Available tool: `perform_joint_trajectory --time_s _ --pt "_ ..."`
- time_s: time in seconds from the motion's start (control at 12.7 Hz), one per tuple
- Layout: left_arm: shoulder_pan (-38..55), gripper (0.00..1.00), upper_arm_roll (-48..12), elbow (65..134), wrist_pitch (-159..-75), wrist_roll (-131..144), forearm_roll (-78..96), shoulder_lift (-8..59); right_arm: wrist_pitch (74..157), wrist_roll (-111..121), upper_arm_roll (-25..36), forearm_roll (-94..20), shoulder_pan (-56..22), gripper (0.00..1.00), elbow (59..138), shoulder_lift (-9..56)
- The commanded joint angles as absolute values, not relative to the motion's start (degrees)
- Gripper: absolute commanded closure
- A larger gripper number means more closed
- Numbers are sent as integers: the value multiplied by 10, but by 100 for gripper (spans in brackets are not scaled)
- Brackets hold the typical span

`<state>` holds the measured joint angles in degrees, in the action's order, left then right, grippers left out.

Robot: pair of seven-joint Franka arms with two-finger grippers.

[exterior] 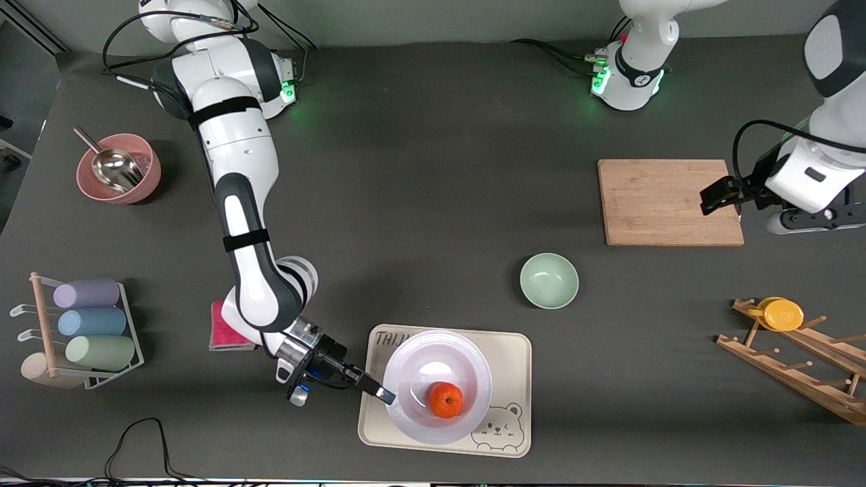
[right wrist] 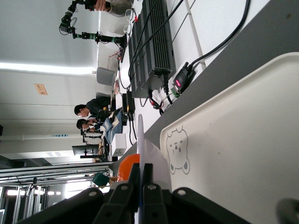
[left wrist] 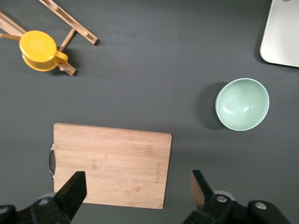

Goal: Place orange and plate with both arms
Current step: 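Slide the plate with the orange onto the cream tray with the right gripper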

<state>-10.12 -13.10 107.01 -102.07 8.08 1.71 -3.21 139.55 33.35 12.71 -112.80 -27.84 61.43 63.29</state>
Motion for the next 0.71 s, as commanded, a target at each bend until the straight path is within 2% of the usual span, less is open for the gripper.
perform_joint_trajectory --time_s 0.0,0.63 --pt "-100 0 -126 1071 -1020 89 13 -41 1397 353 118 -1161 -278 100 597 649" --pt "-101 0 -124 1071 -1034 95 25 -40 1397 412 101 -1180 -277 100 598 685"
